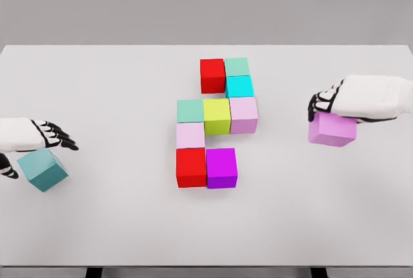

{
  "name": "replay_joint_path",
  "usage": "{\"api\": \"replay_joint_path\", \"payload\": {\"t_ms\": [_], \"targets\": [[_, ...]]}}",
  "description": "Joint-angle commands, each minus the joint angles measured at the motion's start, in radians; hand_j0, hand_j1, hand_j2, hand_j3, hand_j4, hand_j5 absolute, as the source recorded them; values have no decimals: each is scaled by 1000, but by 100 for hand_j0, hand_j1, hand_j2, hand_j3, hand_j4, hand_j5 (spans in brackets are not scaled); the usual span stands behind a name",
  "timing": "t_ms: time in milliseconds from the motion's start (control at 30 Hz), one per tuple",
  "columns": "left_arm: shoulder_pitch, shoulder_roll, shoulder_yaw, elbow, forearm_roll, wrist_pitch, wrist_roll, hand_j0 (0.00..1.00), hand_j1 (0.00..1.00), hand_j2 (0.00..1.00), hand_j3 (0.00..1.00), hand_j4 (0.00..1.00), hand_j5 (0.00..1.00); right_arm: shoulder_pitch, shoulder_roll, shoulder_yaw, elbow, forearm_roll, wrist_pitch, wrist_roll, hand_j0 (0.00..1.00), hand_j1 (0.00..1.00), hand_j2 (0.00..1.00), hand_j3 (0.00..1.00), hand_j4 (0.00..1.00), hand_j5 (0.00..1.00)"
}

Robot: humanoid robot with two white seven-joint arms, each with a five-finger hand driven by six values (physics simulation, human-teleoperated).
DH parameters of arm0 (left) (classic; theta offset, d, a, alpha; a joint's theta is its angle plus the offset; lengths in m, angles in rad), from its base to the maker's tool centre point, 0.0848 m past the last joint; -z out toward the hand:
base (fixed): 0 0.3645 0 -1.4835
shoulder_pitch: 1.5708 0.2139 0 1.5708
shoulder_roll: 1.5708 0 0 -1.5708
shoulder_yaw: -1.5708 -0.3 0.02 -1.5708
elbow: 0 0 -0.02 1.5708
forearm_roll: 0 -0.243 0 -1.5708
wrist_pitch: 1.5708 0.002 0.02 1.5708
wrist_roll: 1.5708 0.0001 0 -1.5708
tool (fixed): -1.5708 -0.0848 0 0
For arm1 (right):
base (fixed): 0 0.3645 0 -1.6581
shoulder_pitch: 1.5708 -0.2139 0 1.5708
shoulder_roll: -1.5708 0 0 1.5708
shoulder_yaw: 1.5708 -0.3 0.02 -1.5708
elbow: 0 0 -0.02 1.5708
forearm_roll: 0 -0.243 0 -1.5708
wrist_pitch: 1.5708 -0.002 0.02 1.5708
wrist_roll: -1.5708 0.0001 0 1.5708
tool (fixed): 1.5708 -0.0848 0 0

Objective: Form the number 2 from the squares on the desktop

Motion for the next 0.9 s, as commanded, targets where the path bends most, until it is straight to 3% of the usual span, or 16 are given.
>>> {"api": "replay_joint_path", "payload": {"t_ms": [0, 267, 867], "targets": [[0, -10, -1, 12, -5, 2, 0, 100, 100, 100, 100, 100, 100, 0, 27, 10, -2, -15, 2, -1, 35, 35, 35, 35, 35, 35], [20, -39, 1, 29, -45, 2, 0, 100, 100, 100, 100, 100, 100, -3, 96, 106, -2, -15, 2, -1, 35, 35, 35, 35, 35, 35], [28, -68, 1, 69, -90, 2, 0, 100, 100, 100, 100, 100, 100, -9, 206, 158, 7, 3, 2, -1, 40, 40, 40, 40, 40, 40]]}}
